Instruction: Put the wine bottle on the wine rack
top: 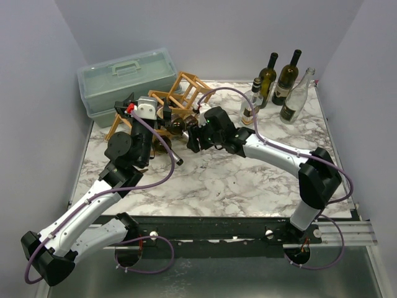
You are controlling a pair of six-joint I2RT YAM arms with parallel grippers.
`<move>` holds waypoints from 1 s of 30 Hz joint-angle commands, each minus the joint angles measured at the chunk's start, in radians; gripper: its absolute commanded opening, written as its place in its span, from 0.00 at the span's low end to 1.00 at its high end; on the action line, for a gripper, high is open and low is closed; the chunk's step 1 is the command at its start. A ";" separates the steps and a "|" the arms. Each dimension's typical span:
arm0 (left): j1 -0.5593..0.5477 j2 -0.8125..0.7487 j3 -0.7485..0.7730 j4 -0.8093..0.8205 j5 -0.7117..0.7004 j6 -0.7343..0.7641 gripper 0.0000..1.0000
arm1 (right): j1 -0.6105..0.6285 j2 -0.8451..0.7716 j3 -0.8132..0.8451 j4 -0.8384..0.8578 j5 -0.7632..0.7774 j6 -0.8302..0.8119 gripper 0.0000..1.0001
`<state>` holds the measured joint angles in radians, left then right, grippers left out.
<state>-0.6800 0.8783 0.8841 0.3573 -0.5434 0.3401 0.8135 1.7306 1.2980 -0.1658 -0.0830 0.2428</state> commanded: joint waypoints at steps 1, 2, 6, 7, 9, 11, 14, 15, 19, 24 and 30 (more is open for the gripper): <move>0.000 -0.005 -0.008 0.013 0.017 -0.007 0.98 | 0.000 -0.094 0.013 -0.056 0.073 -0.022 0.66; 0.000 -0.008 -0.008 0.012 0.017 -0.007 0.98 | -0.001 -0.111 0.014 -0.065 0.078 -0.028 0.67; -0.002 -0.009 -0.009 0.013 0.016 -0.007 0.98 | -0.025 -0.175 0.020 -0.098 0.144 -0.044 0.69; -0.002 -0.009 -0.008 0.013 0.016 -0.009 0.98 | -0.033 -0.194 0.020 -0.101 0.161 -0.049 0.70; -0.002 -0.010 -0.008 0.012 0.020 -0.012 0.98 | -0.058 -0.226 0.023 -0.111 0.194 -0.054 0.73; -0.001 -0.010 -0.009 0.013 0.020 -0.013 0.98 | -0.093 -0.253 0.029 -0.123 0.219 -0.053 0.74; -0.001 -0.009 -0.008 0.013 0.019 -0.015 0.98 | -0.162 -0.280 0.048 -0.143 0.252 -0.049 0.75; -0.003 -0.009 -0.008 0.012 0.021 -0.017 0.98 | -0.184 -0.286 0.055 -0.148 0.258 -0.048 0.75; -0.003 -0.010 -0.009 0.012 0.028 -0.023 0.98 | -0.281 -0.295 0.114 -0.177 0.294 -0.030 0.77; -0.006 -0.007 -0.007 0.012 0.031 -0.030 0.98 | -0.398 -0.281 0.201 -0.188 0.338 0.012 0.81; -0.013 -0.004 -0.007 0.011 0.032 -0.032 0.98 | -0.540 -0.174 0.364 -0.222 0.306 0.053 0.83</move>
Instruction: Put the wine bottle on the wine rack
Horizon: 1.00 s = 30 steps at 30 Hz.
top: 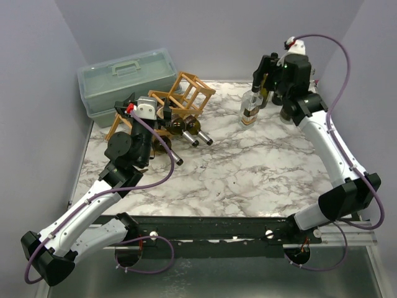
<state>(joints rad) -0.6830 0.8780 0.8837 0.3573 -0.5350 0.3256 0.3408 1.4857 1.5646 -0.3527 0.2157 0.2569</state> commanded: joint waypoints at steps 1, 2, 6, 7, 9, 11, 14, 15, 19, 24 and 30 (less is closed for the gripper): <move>-0.013 -0.006 -0.006 0.012 0.026 -0.018 0.98 | -0.082 0.090 0.128 -0.034 0.004 0.034 0.83; -0.014 -0.007 -0.006 0.012 0.029 -0.020 0.98 | -0.094 0.116 0.161 -0.038 0.013 0.032 0.83; -0.020 -0.003 -0.006 0.009 0.030 -0.020 0.99 | -0.157 0.236 0.316 -0.070 0.012 0.031 0.84; -0.024 -0.003 -0.006 0.009 0.029 -0.020 0.98 | -0.170 0.271 0.356 -0.081 -0.004 0.034 0.84; -0.027 -0.007 -0.006 0.009 0.032 -0.020 0.99 | -0.189 0.334 0.439 -0.103 -0.025 0.031 0.84; -0.029 -0.005 -0.006 0.009 0.032 -0.020 0.98 | -0.204 0.399 0.532 -0.132 -0.030 0.027 0.84; -0.030 -0.002 -0.005 0.008 0.037 -0.024 0.98 | -0.229 0.484 0.638 -0.167 -0.040 0.028 0.84; -0.032 -0.003 -0.006 0.008 0.040 -0.024 0.99 | -0.235 0.507 0.659 -0.164 -0.046 0.023 0.84; -0.033 0.004 -0.006 0.008 0.044 -0.022 0.99 | -0.247 0.589 0.723 -0.151 -0.066 -0.001 0.84; -0.034 0.012 -0.008 0.008 0.045 -0.019 0.99 | -0.247 0.671 0.783 -0.133 -0.090 -0.024 0.84; -0.035 0.021 -0.009 0.009 0.044 -0.015 0.98 | -0.247 0.742 0.801 -0.069 -0.099 -0.018 0.84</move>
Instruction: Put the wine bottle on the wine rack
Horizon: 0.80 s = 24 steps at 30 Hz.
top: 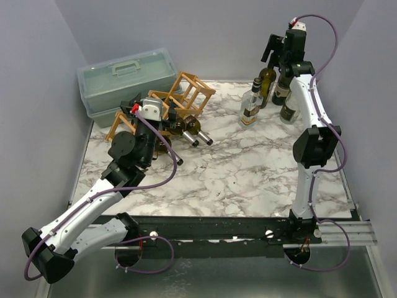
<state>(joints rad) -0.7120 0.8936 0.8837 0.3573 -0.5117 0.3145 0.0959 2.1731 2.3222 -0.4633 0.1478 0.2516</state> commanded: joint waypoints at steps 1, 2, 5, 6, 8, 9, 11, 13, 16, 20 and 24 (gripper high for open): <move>-0.005 0.009 -0.011 0.009 0.020 -0.003 0.98 | -0.002 0.064 0.042 0.054 -0.034 -0.010 0.83; -0.006 0.011 -0.011 0.010 0.017 -0.002 0.99 | -0.003 0.076 0.043 0.069 -0.036 -0.009 0.80; -0.005 0.026 -0.015 0.009 0.015 0.000 0.98 | -0.002 0.106 0.042 0.103 -0.033 -0.009 0.75; -0.006 0.032 -0.015 0.009 0.014 -0.001 0.99 | -0.002 0.114 0.040 0.111 -0.030 -0.011 0.71; -0.007 0.048 -0.017 0.009 0.013 -0.004 0.98 | -0.002 0.127 0.036 0.124 -0.016 -0.019 0.62; -0.009 0.056 -0.017 0.011 0.013 -0.005 0.99 | -0.002 0.129 0.028 0.133 -0.009 -0.022 0.59; -0.009 0.074 -0.017 0.011 0.009 -0.005 0.98 | -0.003 0.127 0.002 0.158 -0.007 -0.037 0.53; -0.010 0.093 -0.018 0.012 0.006 -0.008 0.98 | -0.002 0.121 -0.016 0.158 0.007 -0.057 0.44; -0.013 0.126 -0.017 0.018 0.004 0.001 0.98 | -0.001 0.085 -0.057 0.138 0.032 -0.080 0.25; -0.016 0.165 -0.017 0.033 -0.014 0.009 0.98 | 0.002 -0.014 -0.184 0.119 0.053 -0.087 0.10; -0.083 0.191 -0.016 0.047 -0.034 0.026 0.98 | 0.018 -0.130 -0.319 0.076 0.051 -0.088 0.01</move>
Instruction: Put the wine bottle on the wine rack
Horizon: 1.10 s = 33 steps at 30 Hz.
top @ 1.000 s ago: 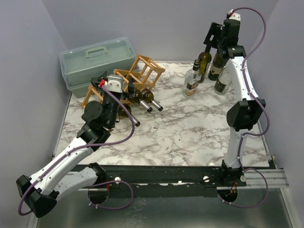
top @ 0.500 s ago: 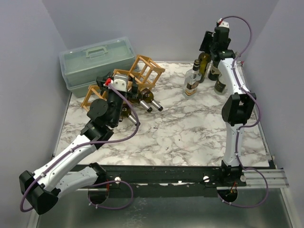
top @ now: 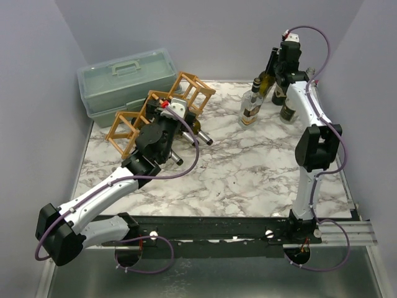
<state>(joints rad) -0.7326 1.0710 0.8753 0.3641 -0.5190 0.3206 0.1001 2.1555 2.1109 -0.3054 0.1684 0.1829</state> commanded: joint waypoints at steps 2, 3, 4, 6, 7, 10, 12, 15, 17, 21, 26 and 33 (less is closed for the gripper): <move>-0.121 -0.003 -0.015 0.047 -0.005 0.059 0.98 | 0.026 -0.197 -0.214 -0.073 0.049 -0.020 0.01; -0.143 -0.007 -0.016 0.048 0.006 0.068 0.98 | 0.032 -0.256 -0.287 -0.053 0.061 -0.019 0.01; -0.154 -0.011 -0.016 0.046 0.013 0.062 0.98 | 0.036 -0.314 -0.344 -0.041 0.078 -0.013 0.00; -0.160 -0.016 -0.018 0.043 0.022 0.024 0.98 | 0.036 -0.416 -0.460 -0.039 0.098 0.003 0.01; -0.160 -0.016 -0.016 0.040 0.022 0.007 0.98 | 0.036 -0.462 -0.517 -0.044 0.105 0.009 0.00; -0.161 -0.009 -0.012 0.028 0.026 -0.008 0.99 | 0.036 -0.620 -0.654 -0.072 0.140 0.013 0.01; -0.160 -0.007 -0.010 0.023 0.021 -0.020 0.99 | 0.036 -0.722 -0.728 -0.096 0.140 0.014 0.01; -0.160 -0.001 -0.004 0.014 0.028 -0.049 0.98 | 0.037 -0.866 -0.819 -0.142 0.113 0.030 0.01; -0.161 0.008 0.004 -0.002 0.042 -0.076 0.99 | 0.036 -0.952 -0.882 -0.157 0.057 0.046 0.01; -0.160 0.026 0.037 -0.066 0.128 -0.149 0.99 | 0.036 -1.080 -0.979 -0.179 -0.156 0.115 0.00; -0.168 0.066 0.086 -0.142 0.314 -0.226 0.98 | 0.036 -1.161 -1.066 -0.161 -0.390 0.237 0.01; -0.209 0.164 0.143 -0.201 0.480 -0.376 0.98 | 0.036 -1.209 -1.147 -0.138 -0.574 0.335 0.01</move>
<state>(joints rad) -0.9070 1.1728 0.9668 0.2218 -0.2043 0.0864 0.1356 0.9924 0.9691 -0.5247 -0.2401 0.4221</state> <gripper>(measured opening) 0.985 0.363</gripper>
